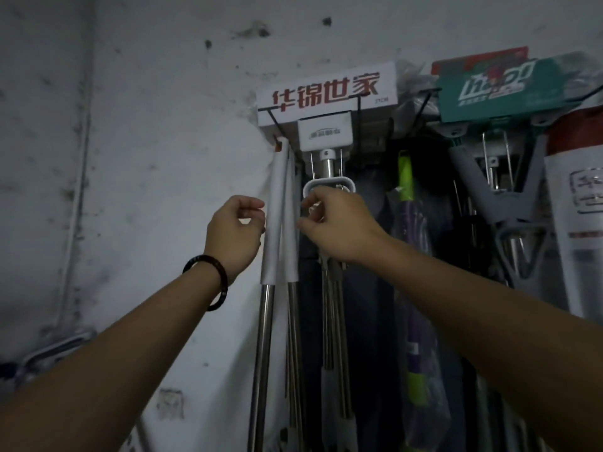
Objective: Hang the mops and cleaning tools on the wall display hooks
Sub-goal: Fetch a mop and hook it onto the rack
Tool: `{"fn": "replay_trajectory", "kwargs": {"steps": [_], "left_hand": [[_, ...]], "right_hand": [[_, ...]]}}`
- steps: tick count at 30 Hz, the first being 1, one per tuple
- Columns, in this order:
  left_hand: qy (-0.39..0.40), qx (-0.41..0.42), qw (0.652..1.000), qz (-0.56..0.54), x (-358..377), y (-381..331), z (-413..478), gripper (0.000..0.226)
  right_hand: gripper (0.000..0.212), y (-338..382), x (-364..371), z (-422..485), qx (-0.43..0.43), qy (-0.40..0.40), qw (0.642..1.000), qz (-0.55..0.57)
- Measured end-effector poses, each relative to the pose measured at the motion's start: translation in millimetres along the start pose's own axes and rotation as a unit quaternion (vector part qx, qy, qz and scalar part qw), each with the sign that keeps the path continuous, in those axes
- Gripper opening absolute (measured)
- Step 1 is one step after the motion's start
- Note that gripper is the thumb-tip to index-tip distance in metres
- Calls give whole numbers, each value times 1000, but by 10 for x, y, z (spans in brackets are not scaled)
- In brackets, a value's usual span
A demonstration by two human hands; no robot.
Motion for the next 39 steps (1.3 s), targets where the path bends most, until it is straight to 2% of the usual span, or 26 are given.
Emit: {"fn": "replay_trajectory", "kwargs": {"steps": [4, 10, 16, 20, 26, 30, 33, 39], "left_hand": [[19, -35, 999, -19, -95, 69, 232, 20], [76, -70, 994, -35, -80, 227, 612, 29], [134, -74, 985, -80, 142, 408, 858, 35], [204, -102, 964, -135, 431, 637, 967, 41], [272, -62, 948, -156, 664, 823, 1060, 48], [316, -51, 936, -146, 721, 910, 1099, 56], [317, -23, 940, -125, 746, 930, 1109, 71], [328, -23, 933, -149, 850, 1069, 1208, 76]], "right_hand": [[32, 83, 45, 190, -22, 3, 1000, -19], [56, 205, 26, 468, 31, -31, 998, -51], [59, 314, 235, 700, 54, -63, 992, -96], [61, 333, 361, 851, 78, -86, 982, -146], [60, 364, 451, 1059, 73, -71, 969, -226], [61, 312, 479, 1089, 88, -61, 970, -219], [61, 272, 508, 1112, 85, -72, 971, -214], [61, 230, 501, 1123, 92, -71, 980, -162]]}}
Point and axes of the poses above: each hand's wrist, its own z-axis towards the middle knuckle, its own x-axis out of the palm, y = z × x, the point moved 6 cm from there along z, towards the middle knuckle, and after that the axes turned 10 degrees about -x, right-handed, at the moved point
